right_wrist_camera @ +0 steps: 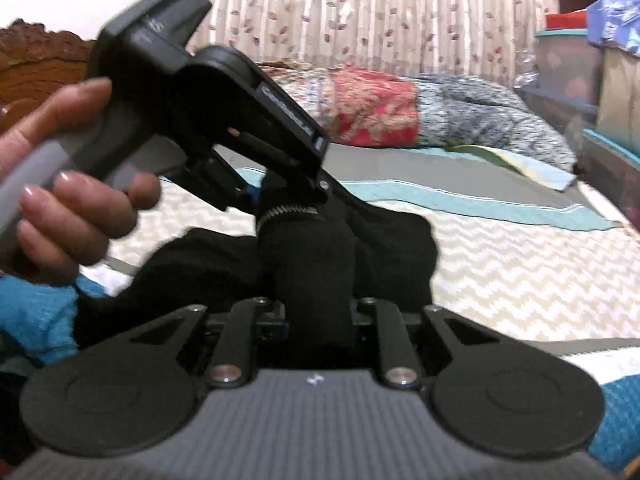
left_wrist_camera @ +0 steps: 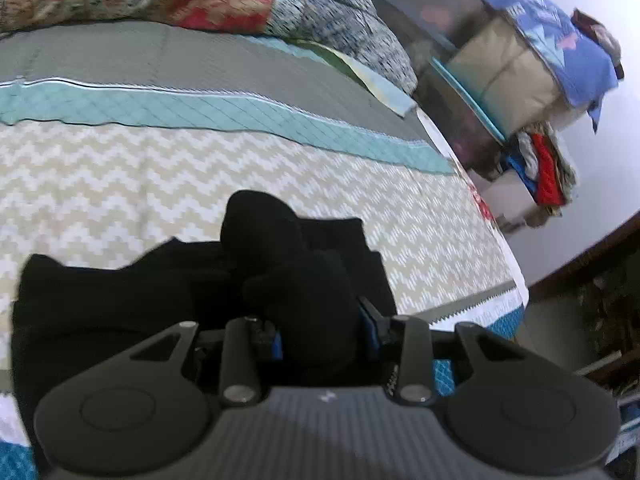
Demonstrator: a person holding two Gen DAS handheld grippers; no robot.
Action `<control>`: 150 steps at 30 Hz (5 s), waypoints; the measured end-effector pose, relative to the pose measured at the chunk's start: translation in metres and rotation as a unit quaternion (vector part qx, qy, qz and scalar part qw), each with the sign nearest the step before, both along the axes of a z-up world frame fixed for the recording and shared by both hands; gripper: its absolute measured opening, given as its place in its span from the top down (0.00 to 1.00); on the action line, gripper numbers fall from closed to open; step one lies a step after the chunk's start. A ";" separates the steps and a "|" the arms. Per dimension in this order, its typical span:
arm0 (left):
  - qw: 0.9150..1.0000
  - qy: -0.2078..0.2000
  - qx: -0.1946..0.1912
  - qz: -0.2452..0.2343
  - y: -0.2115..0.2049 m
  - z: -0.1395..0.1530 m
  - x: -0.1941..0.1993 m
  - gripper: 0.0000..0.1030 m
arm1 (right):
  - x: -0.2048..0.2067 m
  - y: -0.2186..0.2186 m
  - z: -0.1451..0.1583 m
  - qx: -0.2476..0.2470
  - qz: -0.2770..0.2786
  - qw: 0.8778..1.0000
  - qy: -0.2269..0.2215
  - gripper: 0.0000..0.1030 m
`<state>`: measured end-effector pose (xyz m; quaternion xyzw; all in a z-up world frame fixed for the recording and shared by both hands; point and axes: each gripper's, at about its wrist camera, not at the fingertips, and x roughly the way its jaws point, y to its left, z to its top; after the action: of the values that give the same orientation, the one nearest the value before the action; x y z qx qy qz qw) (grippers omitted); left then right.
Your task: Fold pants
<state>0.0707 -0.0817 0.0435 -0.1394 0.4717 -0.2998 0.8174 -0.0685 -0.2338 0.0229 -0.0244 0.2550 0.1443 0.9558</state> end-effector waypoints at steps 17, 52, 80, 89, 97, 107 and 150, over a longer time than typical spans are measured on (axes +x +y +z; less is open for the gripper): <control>0.987 0.045 0.069 0.136 0.117 -0.062 0.006 0.47 | 0.028 0.086 -0.025 -0.016 0.163 0.984 0.070 0.46; 0.988 -0.002 0.079 0.131 0.127 -0.053 -0.031 0.49 | 0.024 0.076 0.003 0.080 0.168 0.977 0.107 0.69; 0.993 -0.032 0.082 0.074 0.084 -0.064 -0.058 0.54 | 0.120 -0.025 -0.044 0.146 -0.052 0.966 0.205 0.68; 0.992 -0.067 0.059 0.088 0.095 -0.036 -0.084 0.23 | 0.060 -0.072 -0.033 0.240 -0.092 0.951 0.170 0.55; 0.990 -0.043 0.022 0.133 0.119 -0.037 -0.079 0.11 | 0.042 -0.095 -0.047 0.323 -0.098 0.918 0.210 0.43; 0.987 -0.008 0.020 0.160 0.135 -0.054 -0.073 0.03 | 0.041 -0.087 -0.050 0.324 -0.095 0.916 0.215 0.32; 0.988 0.063 0.041 0.138 0.136 -0.099 -0.059 0.00 | 0.035 -0.092 -0.079 0.365 -0.108 0.895 0.231 0.12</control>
<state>0.0118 0.0543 -0.0555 -0.1883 0.5107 -0.1556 0.8243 -0.0336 -0.3257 -0.0558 0.3880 0.3995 0.1251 0.8211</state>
